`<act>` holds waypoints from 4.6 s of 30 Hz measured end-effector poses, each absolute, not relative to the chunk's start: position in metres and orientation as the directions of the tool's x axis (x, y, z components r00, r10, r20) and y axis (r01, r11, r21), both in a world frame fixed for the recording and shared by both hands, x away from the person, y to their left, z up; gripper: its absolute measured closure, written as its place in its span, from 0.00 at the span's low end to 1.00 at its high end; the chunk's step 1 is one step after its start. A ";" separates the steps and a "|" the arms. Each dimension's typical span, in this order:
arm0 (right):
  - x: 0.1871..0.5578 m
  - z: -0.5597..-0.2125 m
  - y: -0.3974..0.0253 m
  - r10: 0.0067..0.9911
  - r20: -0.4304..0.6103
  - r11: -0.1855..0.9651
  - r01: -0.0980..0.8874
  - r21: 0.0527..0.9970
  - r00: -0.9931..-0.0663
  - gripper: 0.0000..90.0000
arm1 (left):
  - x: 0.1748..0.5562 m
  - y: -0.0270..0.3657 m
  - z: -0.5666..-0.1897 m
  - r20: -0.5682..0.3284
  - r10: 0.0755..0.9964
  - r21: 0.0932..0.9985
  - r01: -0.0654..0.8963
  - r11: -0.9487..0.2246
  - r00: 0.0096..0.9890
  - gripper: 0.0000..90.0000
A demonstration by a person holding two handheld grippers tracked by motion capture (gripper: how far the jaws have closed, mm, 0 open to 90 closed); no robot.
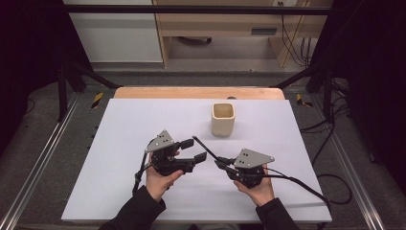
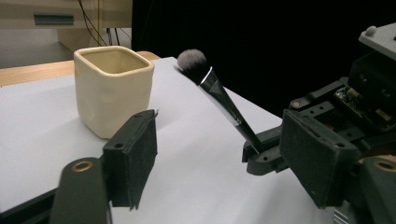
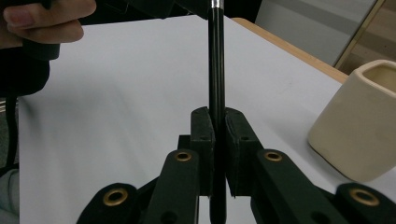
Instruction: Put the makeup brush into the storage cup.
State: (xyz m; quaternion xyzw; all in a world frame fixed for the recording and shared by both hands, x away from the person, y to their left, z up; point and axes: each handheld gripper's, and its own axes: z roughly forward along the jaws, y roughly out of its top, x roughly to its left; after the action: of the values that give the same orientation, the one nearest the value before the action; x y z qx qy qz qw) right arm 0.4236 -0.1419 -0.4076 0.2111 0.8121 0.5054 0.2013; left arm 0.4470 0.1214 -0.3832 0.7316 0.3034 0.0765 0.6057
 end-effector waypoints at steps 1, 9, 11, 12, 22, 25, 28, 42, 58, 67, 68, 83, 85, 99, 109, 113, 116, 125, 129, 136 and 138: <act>0.424 -0.408 -0.141 0.544 -0.114 0.402 0.139 0.905 -0.831 0.93 | 0.447 0.121 -0.383 -0.258 0.535 0.933 0.352 -0.079 0.804 0.34; 0.423 -0.411 -0.138 0.533 -0.112 0.408 0.139 0.902 -0.839 0.93 | 0.447 0.116 -0.388 -0.267 0.524 0.929 0.361 -0.084 0.809 0.46; 0.423 -0.412 -0.137 0.529 -0.111 0.411 0.140 0.901 -0.841 0.93 | 0.446 0.115 -0.389 -0.270 0.522 0.928 0.364 -0.084 0.809 0.50; 0.423 -0.413 -0.137 0.528 -0.108 0.411 0.142 0.901 -0.842 0.93 | 0.446 0.114 -0.390 -0.272 0.521 0.927 0.366 -0.084 0.809 0.50; 0.423 -0.416 -0.135 0.523 -0.107 0.419 0.146 0.896 -0.846 0.93 | 0.447 0.115 -0.393 -0.307 0.513 0.918 0.392 -0.063 0.802 0.64; 0.423 -0.417 -0.134 0.520 -0.105 0.421 0.147 0.895 -0.848 0.93 | 0.447 0.115 -0.393 -0.315 0.511 0.916 0.398 -0.059 0.800 0.67; 0.423 -0.418 -0.134 0.515 -0.103 0.423 0.148 0.894 -0.851 0.93 | 0.447 0.117 -0.394 -0.330 0.514 0.912 0.408 -0.043 0.792 0.71; 0.424 -0.421 -0.131 0.509 -0.105 0.430 0.147 0.891 -0.855 0.92 | 0.446 0.118 -0.395 -0.358 0.507 0.905 0.425 -0.018 0.784 0.84; 0.424 -0.425 -0.127 0.501 -0.106 0.447 0.152 0.882 -0.859 0.92 | 0.439 0.114 -0.393 -0.350 0.472 0.914 0.406 -0.017 0.809 0.92; 0.424 -0.427 -0.124 0.513 -0.104 0.459 0.170 0.872 -0.852 0.77 | 0.436 0.111 -0.392 -0.317 0.498 0.921 0.387 -0.042 0.807 0.92; 0.425 -0.427 -0.123 0.522 -0.100 0.461 0.181 0.869 -0.847 0.70 | 0.436 0.111 -0.391 -0.310 0.505 0.921 0.386 -0.049 0.805 0.92; 0.422 -0.417 -0.118 0.561 -0.107 0.426 0.175 0.888 -0.821 0.55 | 0.432 0.100 -0.396 -0.275 0.542 0.915 0.389 -0.106 0.794 0.92; 0.422 -0.416 -0.116 0.561 -0.113 0.425 0.168 0.890 -0.820 0.60 | 0.431 0.099 -0.396 -0.273 0.541 0.914 0.390 -0.112 0.796 0.92; 0.421 -0.414 -0.116 0.567 -0.100 0.413 0.176 0.894 -0.818 0.88 | 0.431 0.096 -0.398 -0.265 0.550 0.912 0.392 -0.125 0.792 0.92; 0.420 -0.415 -0.115 0.555 -0.097 0.416 0.175 0.892 -0.826 0.93 | 0.432 0.096 -0.399 -0.268 0.553 0.910 0.396 -0.123 0.789 0.92; 0.421 -0.415 -0.116 0.559 -0.077 0.412 0.196 0.890 -0.825 0.93 | 0.432 0.098 -0.399 -0.257 0.553 0.917 0.381 -0.120 0.792 0.84; 0.422 -0.415 -0.117 0.568 -0.068 0.408 0.209 0.889 -0.820 0.93 | 0.433 0.103 -0.396 -0.256 0.555 0.919 0.377 -0.112 0.791 0.77; 0.428 -0.412 -0.129 0.618 -0.038 0.368 0.246 0.897 -0.785 0.93 | 0.436 0.126 -0.386 -0.198 0.582 0.936 0.328 -0.126 0.789 0.52; 0.430 -0.407 -0.136 0.632 -0.034 0.349 0.246 0.904 -0.774 0.93 | 0.436 0.141 -0.383 -0.179 0.600 0.938 0.319 -0.135 0.780 0.42; 0.432 -0.397 -0.148 0.654 -0.024 0.313 0.242 0.918 -0.756 0.93 | 0.436 0.167 -0.384 -0.141 0.639 0.936 0.311 -0.162 0.756 0.32; 0.433 -0.394 -0.153 0.663 -0.016 0.296 0.242 0.924 -0.748 0.93 | 0.434 0.174 -0.386 -0.127 0.655 0.936 0.309 -0.169 0.744 0.28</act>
State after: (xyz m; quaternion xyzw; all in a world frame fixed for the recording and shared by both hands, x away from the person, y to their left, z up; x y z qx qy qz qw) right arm 0.4330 -0.1528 -0.3936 0.2907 0.7788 0.5173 0.2034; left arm 0.4343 0.1737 -0.3857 0.7486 0.3220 0.1551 0.5585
